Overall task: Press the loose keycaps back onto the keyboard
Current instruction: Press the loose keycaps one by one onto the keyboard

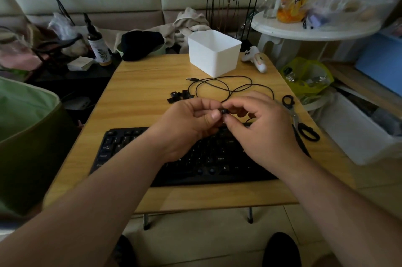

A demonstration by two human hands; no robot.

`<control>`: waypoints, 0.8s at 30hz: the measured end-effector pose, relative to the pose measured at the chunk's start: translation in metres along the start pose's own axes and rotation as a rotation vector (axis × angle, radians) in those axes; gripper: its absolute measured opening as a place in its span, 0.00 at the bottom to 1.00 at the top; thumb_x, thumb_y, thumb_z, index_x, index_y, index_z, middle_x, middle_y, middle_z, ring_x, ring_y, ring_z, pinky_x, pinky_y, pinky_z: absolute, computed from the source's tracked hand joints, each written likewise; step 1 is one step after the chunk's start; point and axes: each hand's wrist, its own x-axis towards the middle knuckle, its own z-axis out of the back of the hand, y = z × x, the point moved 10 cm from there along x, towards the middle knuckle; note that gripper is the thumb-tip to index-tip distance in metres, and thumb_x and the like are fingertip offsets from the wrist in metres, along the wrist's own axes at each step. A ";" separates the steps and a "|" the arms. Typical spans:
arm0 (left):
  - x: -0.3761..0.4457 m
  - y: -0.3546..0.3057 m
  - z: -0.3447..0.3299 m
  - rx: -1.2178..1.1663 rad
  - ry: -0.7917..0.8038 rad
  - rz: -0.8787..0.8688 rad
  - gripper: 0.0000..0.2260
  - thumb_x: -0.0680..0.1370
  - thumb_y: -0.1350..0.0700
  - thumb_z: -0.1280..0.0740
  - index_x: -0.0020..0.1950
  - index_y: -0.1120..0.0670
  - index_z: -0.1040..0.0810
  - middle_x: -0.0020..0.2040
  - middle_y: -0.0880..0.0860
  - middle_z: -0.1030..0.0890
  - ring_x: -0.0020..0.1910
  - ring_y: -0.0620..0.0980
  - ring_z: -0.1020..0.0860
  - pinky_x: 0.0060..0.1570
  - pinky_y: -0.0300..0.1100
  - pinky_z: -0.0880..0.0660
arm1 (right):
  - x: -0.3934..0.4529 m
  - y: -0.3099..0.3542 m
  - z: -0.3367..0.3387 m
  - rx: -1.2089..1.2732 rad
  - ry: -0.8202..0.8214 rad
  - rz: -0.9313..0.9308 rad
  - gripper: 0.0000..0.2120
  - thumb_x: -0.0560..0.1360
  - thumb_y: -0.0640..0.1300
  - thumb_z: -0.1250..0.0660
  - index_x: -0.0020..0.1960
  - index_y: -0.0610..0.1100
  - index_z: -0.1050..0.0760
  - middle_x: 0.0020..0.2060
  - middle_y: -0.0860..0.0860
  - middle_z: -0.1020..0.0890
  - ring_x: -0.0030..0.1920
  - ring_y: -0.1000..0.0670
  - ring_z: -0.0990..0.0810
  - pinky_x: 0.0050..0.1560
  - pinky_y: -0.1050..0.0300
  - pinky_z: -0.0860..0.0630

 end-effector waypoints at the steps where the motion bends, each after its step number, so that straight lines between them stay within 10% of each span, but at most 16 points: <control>1: -0.001 0.000 -0.001 -0.018 0.007 -0.004 0.09 0.72 0.62 0.28 0.51 0.57 0.18 0.45 0.55 0.15 0.47 0.50 0.17 0.52 0.43 0.19 | 0.000 0.002 0.002 0.004 -0.015 0.009 0.10 0.73 0.40 0.23 0.54 0.48 0.15 0.46 0.57 0.18 0.48 0.58 0.20 0.48 0.71 0.26; 12: -0.006 -0.006 -0.001 -0.021 0.023 -0.017 0.08 0.77 0.67 0.31 0.52 0.57 0.18 0.44 0.54 0.15 0.46 0.49 0.17 0.53 0.43 0.19 | 0.000 0.008 0.006 0.003 -0.051 0.038 0.08 0.73 0.40 0.22 0.52 0.47 0.14 0.46 0.56 0.17 0.48 0.58 0.19 0.47 0.72 0.26; 24: -0.019 -0.048 0.026 0.527 -0.009 -0.097 0.15 0.77 0.61 0.26 0.62 0.56 0.22 0.51 0.55 0.12 0.50 0.50 0.15 0.56 0.46 0.19 | 0.017 0.013 -0.026 0.045 0.117 0.078 0.07 0.74 0.43 0.23 0.52 0.49 0.13 0.45 0.57 0.16 0.44 0.56 0.19 0.43 0.66 0.25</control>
